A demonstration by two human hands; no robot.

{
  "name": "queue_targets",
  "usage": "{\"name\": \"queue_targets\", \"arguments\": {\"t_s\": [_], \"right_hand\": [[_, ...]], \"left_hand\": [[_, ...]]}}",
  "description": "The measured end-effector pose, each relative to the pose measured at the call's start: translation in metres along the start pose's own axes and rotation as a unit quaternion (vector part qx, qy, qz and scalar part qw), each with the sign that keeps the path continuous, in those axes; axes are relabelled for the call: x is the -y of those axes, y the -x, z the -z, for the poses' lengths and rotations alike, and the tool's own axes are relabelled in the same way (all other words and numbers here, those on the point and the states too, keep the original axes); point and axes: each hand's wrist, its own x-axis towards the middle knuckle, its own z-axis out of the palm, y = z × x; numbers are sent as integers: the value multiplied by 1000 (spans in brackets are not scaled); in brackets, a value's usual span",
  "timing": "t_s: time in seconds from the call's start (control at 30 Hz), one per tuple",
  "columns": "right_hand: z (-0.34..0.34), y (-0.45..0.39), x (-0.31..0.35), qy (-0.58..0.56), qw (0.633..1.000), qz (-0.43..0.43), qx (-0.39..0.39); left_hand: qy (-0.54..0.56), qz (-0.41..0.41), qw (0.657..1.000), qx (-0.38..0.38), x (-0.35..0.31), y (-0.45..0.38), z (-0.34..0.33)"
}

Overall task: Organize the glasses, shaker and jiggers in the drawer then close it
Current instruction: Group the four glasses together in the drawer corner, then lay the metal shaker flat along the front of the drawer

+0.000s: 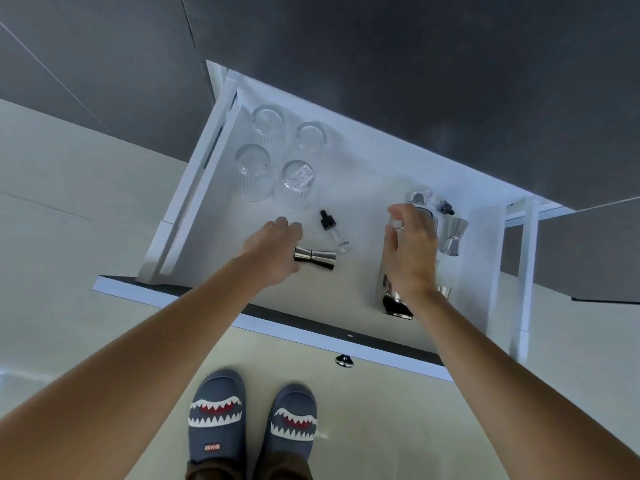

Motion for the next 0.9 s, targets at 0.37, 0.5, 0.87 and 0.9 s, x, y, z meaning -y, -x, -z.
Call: {"name": "queue_targets", "arguments": {"t_s": [0.37, 0.5, 0.87, 0.9], "right_hand": [[3, 26, -39, 1, 967, -247, 60], [6, 24, -44, -35, 957, -276, 82], [2, 19, -57, -103, 941, -296, 125], [3, 19, -59, -104, 942, -292, 127]], "left_hand": [[62, 10, 997, -41, -18, -35, -36], [86, 22, 994, -69, -31, -51, -35], [123, 41, 983, -130, -56, -94, -19], [122, 40, 983, -130, -57, -96, -17]]}}
